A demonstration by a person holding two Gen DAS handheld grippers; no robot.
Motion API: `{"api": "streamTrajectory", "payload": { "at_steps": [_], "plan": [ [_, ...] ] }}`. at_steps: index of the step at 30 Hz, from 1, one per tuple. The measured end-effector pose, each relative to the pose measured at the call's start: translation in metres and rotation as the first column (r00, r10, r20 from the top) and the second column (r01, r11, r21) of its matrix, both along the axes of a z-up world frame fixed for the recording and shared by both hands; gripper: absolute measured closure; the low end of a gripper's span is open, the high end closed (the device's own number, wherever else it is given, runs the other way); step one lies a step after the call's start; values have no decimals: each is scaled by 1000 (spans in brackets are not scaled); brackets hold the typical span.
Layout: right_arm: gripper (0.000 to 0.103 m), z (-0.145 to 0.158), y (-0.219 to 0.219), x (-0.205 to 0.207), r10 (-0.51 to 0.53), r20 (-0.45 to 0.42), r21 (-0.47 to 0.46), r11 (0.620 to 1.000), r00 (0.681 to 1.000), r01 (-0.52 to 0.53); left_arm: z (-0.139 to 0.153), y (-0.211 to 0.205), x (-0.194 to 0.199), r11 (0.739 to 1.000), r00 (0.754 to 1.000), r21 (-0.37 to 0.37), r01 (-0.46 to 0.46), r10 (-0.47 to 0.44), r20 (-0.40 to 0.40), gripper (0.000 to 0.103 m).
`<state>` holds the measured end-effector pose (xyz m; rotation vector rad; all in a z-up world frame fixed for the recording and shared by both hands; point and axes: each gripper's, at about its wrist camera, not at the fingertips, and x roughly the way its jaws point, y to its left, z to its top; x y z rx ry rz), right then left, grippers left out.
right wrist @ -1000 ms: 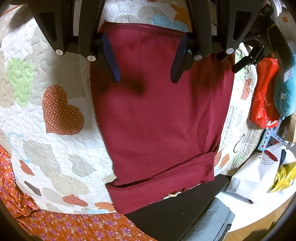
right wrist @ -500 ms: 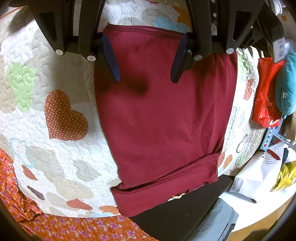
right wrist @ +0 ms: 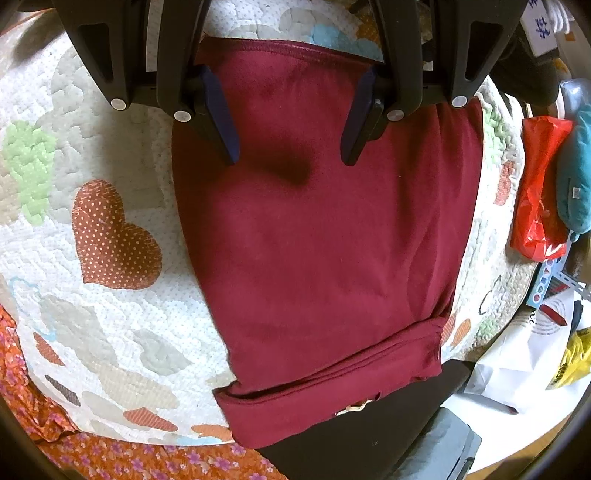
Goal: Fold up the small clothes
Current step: 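Press the shirt hem flat with the right gripper near the left gripper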
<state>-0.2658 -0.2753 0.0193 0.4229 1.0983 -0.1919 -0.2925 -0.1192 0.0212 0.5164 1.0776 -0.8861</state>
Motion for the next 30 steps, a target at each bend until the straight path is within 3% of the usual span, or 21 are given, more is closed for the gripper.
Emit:
{"api": "streamTrajectory", "payload": {
  "at_steps": [26,30],
  "plan": [
    [48,-12,2,11,15,-25,8,1000,1000,-15,-5,-6,2,1000,1000,-2,23,-23,0,39],
    [48,-7,0,5,13,-11,8,1000,1000,-13,0,1,17,1000,999,-25,-4,3,-50,39]
  ]
}}
